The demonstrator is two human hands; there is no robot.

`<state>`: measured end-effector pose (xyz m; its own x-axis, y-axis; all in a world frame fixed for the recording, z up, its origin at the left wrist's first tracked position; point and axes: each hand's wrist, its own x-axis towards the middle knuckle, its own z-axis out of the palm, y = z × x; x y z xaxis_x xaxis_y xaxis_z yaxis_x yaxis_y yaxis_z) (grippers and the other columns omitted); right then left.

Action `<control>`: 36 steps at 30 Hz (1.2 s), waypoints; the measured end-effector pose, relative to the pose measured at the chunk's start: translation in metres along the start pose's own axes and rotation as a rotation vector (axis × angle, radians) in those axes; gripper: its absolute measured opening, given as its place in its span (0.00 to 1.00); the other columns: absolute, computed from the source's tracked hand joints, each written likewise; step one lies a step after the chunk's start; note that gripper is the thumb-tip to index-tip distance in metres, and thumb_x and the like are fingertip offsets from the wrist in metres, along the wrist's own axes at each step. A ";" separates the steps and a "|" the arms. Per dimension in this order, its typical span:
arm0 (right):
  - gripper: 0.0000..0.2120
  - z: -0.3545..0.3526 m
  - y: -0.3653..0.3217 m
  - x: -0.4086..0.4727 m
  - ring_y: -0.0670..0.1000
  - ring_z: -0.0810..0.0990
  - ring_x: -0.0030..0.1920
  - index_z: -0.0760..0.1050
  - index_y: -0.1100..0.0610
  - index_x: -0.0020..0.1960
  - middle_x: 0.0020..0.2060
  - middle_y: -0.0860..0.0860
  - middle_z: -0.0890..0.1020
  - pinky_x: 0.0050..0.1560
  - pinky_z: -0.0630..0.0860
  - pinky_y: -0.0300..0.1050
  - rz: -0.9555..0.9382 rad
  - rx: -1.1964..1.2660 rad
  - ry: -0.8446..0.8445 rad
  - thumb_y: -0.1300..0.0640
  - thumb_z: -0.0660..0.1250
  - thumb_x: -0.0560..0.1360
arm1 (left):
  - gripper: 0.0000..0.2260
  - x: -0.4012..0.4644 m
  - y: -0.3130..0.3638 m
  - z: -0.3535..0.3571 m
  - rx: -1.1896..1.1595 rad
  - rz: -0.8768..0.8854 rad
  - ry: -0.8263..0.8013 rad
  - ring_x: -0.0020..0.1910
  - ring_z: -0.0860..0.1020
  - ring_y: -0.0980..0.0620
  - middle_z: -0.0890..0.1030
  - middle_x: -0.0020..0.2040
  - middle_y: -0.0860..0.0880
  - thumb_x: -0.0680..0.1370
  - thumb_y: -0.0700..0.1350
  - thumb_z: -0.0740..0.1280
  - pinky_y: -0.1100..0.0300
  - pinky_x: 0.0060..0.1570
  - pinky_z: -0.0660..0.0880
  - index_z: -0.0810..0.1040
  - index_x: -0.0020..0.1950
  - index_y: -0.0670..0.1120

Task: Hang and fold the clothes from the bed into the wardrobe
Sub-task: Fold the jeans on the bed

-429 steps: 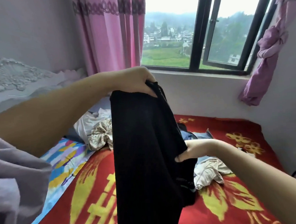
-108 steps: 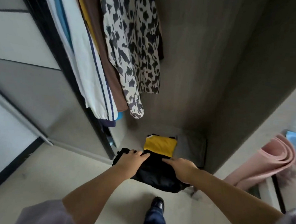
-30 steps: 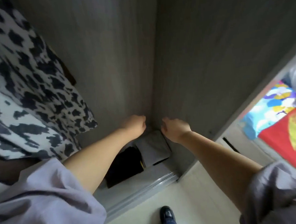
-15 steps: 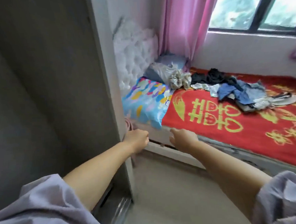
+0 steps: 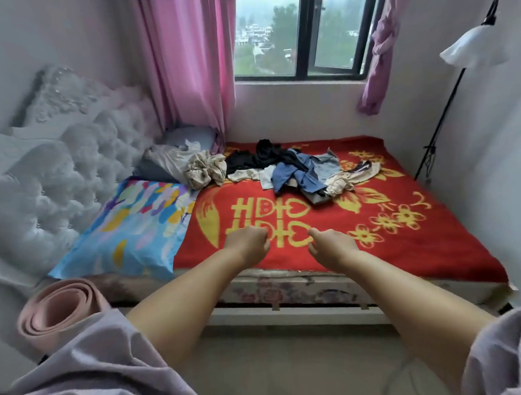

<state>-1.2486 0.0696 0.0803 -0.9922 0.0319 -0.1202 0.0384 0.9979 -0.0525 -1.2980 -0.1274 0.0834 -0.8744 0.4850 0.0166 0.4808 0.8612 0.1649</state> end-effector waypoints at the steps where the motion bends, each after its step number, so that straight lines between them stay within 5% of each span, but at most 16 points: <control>1: 0.17 -0.001 0.014 0.006 0.60 0.79 0.50 0.66 0.57 0.67 0.54 0.58 0.79 0.41 0.73 0.49 0.007 0.016 0.004 0.52 0.52 0.82 | 0.13 0.014 0.009 0.000 -0.001 0.006 -0.004 0.43 0.77 0.44 0.78 0.46 0.46 0.81 0.48 0.56 0.58 0.32 0.65 0.77 0.52 0.44; 12: 0.17 0.014 0.106 0.110 0.58 0.79 0.48 0.66 0.57 0.68 0.52 0.57 0.80 0.36 0.69 0.45 0.080 0.058 -0.015 0.51 0.52 0.82 | 0.12 0.167 0.039 0.038 0.016 0.073 -0.091 0.40 0.77 0.46 0.79 0.43 0.47 0.81 0.47 0.56 0.57 0.32 0.69 0.77 0.47 0.43; 23: 0.16 0.005 0.209 0.313 0.60 0.78 0.57 0.68 0.56 0.66 0.58 0.57 0.78 0.45 0.71 0.49 0.265 0.091 -0.029 0.50 0.53 0.82 | 0.11 0.410 0.025 0.067 0.042 0.139 -0.174 0.43 0.79 0.44 0.76 0.42 0.48 0.81 0.47 0.56 0.58 0.34 0.71 0.75 0.47 0.44; 27: 0.17 0.025 0.242 0.357 0.60 0.78 0.57 0.67 0.55 0.66 0.59 0.57 0.78 0.48 0.72 0.49 0.311 0.102 -0.111 0.51 0.52 0.82 | 0.12 0.471 0.025 0.097 0.054 0.145 -0.247 0.47 0.79 0.43 0.80 0.50 0.46 0.80 0.47 0.57 0.55 0.40 0.76 0.77 0.52 0.44; 36: 0.17 0.091 0.320 0.480 0.59 0.79 0.56 0.68 0.55 0.66 0.58 0.56 0.79 0.48 0.73 0.49 0.273 0.138 -0.278 0.51 0.52 0.81 | 0.13 0.581 0.024 0.172 0.026 0.078 -0.386 0.45 0.79 0.45 0.81 0.49 0.46 0.81 0.46 0.54 0.58 0.34 0.69 0.76 0.56 0.43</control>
<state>-1.7018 0.3990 -0.0848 -0.8744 0.2593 -0.4101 0.3305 0.9371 -0.1121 -1.7831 0.2011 -0.0726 -0.7487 0.5661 -0.3449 0.5503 0.8209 0.1528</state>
